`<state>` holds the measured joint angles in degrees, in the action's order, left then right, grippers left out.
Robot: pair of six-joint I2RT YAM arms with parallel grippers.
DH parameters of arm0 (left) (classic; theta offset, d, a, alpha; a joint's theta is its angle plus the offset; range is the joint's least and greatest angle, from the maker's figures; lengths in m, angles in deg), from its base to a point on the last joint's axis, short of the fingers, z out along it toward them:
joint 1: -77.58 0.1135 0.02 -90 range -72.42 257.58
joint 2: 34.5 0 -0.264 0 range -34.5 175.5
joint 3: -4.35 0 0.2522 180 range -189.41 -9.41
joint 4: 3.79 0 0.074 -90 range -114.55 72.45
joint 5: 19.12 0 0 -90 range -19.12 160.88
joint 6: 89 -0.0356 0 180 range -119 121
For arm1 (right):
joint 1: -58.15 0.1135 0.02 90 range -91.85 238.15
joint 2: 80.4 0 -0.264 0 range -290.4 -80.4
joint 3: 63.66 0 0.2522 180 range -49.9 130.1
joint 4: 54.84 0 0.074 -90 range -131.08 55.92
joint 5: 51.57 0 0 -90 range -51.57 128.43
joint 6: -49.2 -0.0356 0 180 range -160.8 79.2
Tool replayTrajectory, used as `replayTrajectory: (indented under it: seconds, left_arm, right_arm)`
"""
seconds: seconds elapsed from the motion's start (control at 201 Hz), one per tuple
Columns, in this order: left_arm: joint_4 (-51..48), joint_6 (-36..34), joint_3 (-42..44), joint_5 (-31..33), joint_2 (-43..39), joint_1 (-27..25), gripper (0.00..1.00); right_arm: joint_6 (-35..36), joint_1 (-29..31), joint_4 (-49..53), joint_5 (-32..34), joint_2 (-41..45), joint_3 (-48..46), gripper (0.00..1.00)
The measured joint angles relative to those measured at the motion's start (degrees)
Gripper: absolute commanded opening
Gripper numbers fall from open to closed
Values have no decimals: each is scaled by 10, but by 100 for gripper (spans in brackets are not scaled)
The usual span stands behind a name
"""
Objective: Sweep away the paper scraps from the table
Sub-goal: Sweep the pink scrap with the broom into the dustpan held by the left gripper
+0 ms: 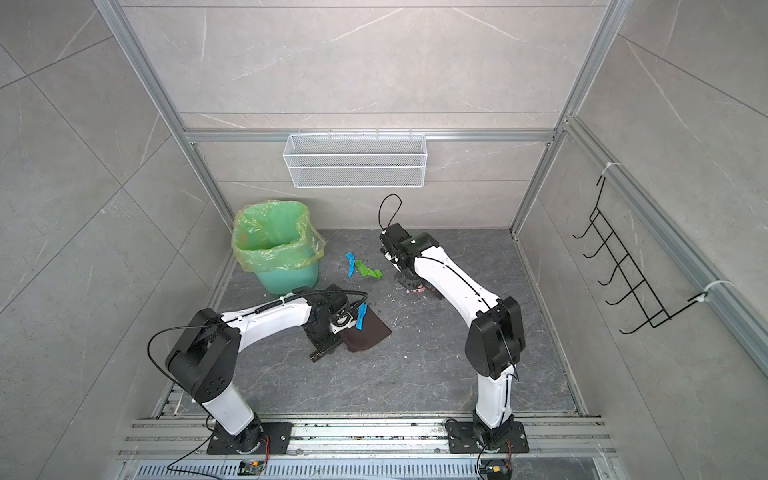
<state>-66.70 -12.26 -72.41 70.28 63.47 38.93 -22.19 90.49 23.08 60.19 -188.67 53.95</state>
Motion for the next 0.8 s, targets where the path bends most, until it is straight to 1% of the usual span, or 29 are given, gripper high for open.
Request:
replayTrajectory:
  seconds: [0.274, 0.478, 0.613, 0.802]
  left_arm:
    - [4, -1, 2, 0, 0, 0, 0]
    - [9, -1, 9, 0, 0, -1, 0]
    - [10, -1, 10, 0, 0, -1, 0]
    - [10, 0, 10, 0, 0, -1, 0]
  right_arm:
    - [-26, 26, 25, -134, 34, 10, 0]
    - [-35, 37, 28, -224, 63, -6, 0]
    - [-37, 37, 29, -248, 76, -19, 0]
    - [-41, 37, 20, -243, 89, -21, 0]
